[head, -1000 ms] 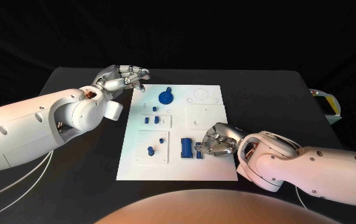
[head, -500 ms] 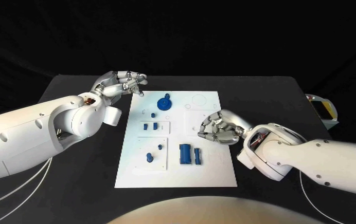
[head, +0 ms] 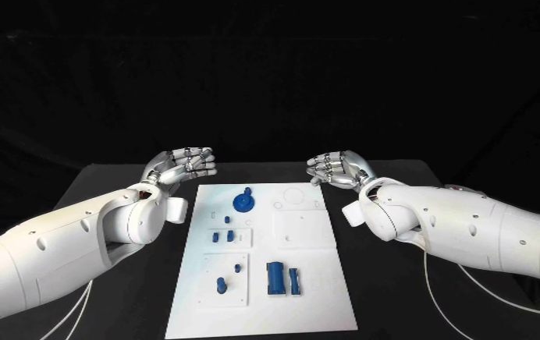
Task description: Assemble the parts on the task board
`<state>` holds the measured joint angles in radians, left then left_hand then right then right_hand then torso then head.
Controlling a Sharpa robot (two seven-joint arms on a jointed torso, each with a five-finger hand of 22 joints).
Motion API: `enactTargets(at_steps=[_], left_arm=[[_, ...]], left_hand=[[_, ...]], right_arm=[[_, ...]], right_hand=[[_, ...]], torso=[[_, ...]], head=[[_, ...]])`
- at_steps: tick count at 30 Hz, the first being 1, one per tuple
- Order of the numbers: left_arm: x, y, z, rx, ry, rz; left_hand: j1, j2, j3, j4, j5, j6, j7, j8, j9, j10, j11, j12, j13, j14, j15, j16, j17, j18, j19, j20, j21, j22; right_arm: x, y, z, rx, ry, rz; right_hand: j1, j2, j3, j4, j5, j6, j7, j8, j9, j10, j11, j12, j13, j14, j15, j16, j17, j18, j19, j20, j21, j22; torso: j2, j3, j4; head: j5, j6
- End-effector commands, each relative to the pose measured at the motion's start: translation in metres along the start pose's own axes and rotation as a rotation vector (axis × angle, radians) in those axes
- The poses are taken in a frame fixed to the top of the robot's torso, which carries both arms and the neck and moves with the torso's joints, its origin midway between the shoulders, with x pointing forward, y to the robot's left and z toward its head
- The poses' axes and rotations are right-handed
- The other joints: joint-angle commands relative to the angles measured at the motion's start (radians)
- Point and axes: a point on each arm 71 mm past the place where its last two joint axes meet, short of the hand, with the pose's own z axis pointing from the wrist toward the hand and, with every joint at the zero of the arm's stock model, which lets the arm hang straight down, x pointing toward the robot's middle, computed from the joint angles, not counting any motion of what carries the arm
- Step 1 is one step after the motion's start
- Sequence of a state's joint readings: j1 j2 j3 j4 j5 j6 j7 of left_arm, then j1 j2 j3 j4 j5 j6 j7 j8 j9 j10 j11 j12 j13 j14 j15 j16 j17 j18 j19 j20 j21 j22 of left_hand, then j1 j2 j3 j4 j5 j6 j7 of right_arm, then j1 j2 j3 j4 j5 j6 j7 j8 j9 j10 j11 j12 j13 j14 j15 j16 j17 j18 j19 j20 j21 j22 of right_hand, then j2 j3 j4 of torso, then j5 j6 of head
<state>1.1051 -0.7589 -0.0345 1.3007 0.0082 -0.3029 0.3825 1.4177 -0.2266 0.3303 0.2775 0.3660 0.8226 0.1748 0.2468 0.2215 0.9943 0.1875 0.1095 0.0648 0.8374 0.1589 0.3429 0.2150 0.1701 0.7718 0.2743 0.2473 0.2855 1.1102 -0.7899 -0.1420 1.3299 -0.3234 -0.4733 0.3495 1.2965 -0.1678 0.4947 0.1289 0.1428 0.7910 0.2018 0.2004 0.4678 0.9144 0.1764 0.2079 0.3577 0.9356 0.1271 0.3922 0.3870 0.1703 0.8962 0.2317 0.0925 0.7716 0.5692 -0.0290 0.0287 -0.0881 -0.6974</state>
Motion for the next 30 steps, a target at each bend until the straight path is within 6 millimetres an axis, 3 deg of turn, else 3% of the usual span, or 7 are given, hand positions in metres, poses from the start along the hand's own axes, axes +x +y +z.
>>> enactTargets(at_steps=[1,8,9,15,16,19,30], left_arm=[[-0.004,0.000,0.008,0.048,-0.049,-0.015],[-0.006,0.002,0.018,0.061,-0.088,0.001],[-0.005,0.004,0.017,0.027,-0.063,0.005],[0.001,0.004,0.013,0.034,-0.076,0.011],[0.003,0.004,0.012,0.037,-0.081,0.013],[0.012,0.003,0.005,0.048,-0.102,0.023],[0.047,-0.005,-0.029,0.099,-0.186,0.065]], left_hand=[[0.004,0.017,-0.030,-0.001,-0.004,-0.027,-0.005,-0.027,-0.014,-0.044,0.004,-0.036,-0.001,-0.036,0.016,-0.065,-0.021,0.003,-0.030,0.014,-0.072,-0.051],[0.025,0.045,-0.091,-0.002,-0.001,-0.031,0.009,-0.055,-0.029,-0.125,-0.025,-0.047,-0.002,-0.094,0.040,-0.163,-0.066,-0.018,-0.036,0.016,-0.154,-0.119],[-0.408,0.227,-0.330,-0.278,-0.366,-0.823,-0.175,-0.247,-0.221,-0.994,-0.187,-0.110,-0.065,-0.837,-0.159,-0.343,-0.215,-0.170,-0.772,-0.274,-0.247,-0.286],[-0.597,0.227,-0.330,-0.278,-0.366,-0.823,-0.175,-0.247,-0.221,-0.994,-0.187,-0.110,-0.065,-0.837,-0.159,-0.343,-0.215,-0.170,-0.772,-0.274,-0.247,-0.286],[-0.629,0.227,-0.330,-0.278,-0.366,-0.823,-0.175,-0.247,-0.221,-0.994,-0.187,-0.110,-0.065,-0.837,-0.159,-0.343,-0.215,-0.170,-0.772,-0.274,-0.247,-0.286],[-1.418,0.227,-0.330,-0.278,-0.366,-0.823,-0.175,-0.247,-0.221,-0.994,-0.187,-0.110,-0.065,-0.837,-0.159,-0.343,-0.215,-0.170,-0.772,-0.274,-0.247,-0.286],[-1.418,0.227,-0.330,-0.278,-0.366,-0.823,-0.175,-0.247,-0.221,-0.994,-0.187,-0.110,-0.065,-0.837,-0.159,-0.343,-0.215,-0.170,-0.772,-0.274,-0.247,-0.286]], right_arm=[[-0.011,-0.005,0.014,-0.008,-0.019,0.211],[-0.019,-0.008,0.029,-0.023,-0.033,0.247],[-0.020,-0.010,0.028,0.013,-0.070,0.148],[-0.013,-0.005,0.025,0.002,-0.084,0.167],[-0.010,-0.003,0.024,-0.001,-0.089,0.174],[0.000,0.006,0.018,-0.015,-0.111,0.202],[0.038,0.046,-0.011,-0.054,-0.196,0.304]], right_hand=[[-0.016,0.007,-0.003,-0.016,-0.004,0.009,0.025,-0.014,-0.018,0.012,0.002,-0.029,-0.062,-0.008,0.006,-0.053,-0.035,0.012,0.003,0.010,-0.027,-0.055],[-0.039,0.027,-0.021,-0.044,-0.008,0.036,0.023,-0.040,-0.057,0.062,-0.001,-0.079,-0.185,0.038,0.009,-0.128,-0.103,0.013,-0.004,0.016,-0.029,-0.189],[-0.411,0.168,-0.495,-0.129,-0.143,-0.791,-0.202,-0.200,-0.468,-0.914,-0.176,-0.208,-0.358,-0.936,-0.127,-0.392,-0.387,-0.170,-0.896,-0.232,-0.093,-0.772],[-0.579,0.168,-0.495,-0.129,-0.143,-0.791,-0.202,-0.200,-0.468,-0.914,-0.176,-0.208,-0.358,-0.936,-0.127,-0.392,-0.387,-0.170,-0.896,-0.232,-0.093,-0.772],[-1.297,0.168,-0.495,-0.129,-0.143,-0.791,-0.202,-0.200,-0.468,-0.914,-0.176,-0.208,-0.358,-0.936,-0.127,-0.392,-0.387,-0.170,-0.896,-0.232,-0.093,-0.772],[-1.297,0.168,-0.495,-0.129,-0.143,-0.791,-0.202,-0.200,-0.468,-0.914,-0.176,-0.208,-0.358,-0.936,-0.127,-0.392,-0.387,-0.170,-0.896,-0.232,-0.093,-0.772],[-1.297,0.168,-0.495,-0.129,-0.143,-0.791,-0.202,-0.200,-0.468,-0.914,-0.176,-0.208,-0.358,-0.936,-0.127,-0.392,-0.387,-0.170,-0.896,-0.232,-0.093,-0.772]], torso=[[-0.016,0.0031,-0.0002],[-0.018,0.0114,0.0014],[-0.016,0.0067,0.0001],[-0.018,0.0125,-0.0073],[-0.019,0.0145,-0.0099],[-0.022,0.0222,-0.0199],[-0.025,0.0290,-0.0287]], head=[[0.002,0.016],[0.010,0.022],[0.007,0.019],[0.028,0.039],[0.035,0.046],[0.063,0.073],[0.088,0.097]])
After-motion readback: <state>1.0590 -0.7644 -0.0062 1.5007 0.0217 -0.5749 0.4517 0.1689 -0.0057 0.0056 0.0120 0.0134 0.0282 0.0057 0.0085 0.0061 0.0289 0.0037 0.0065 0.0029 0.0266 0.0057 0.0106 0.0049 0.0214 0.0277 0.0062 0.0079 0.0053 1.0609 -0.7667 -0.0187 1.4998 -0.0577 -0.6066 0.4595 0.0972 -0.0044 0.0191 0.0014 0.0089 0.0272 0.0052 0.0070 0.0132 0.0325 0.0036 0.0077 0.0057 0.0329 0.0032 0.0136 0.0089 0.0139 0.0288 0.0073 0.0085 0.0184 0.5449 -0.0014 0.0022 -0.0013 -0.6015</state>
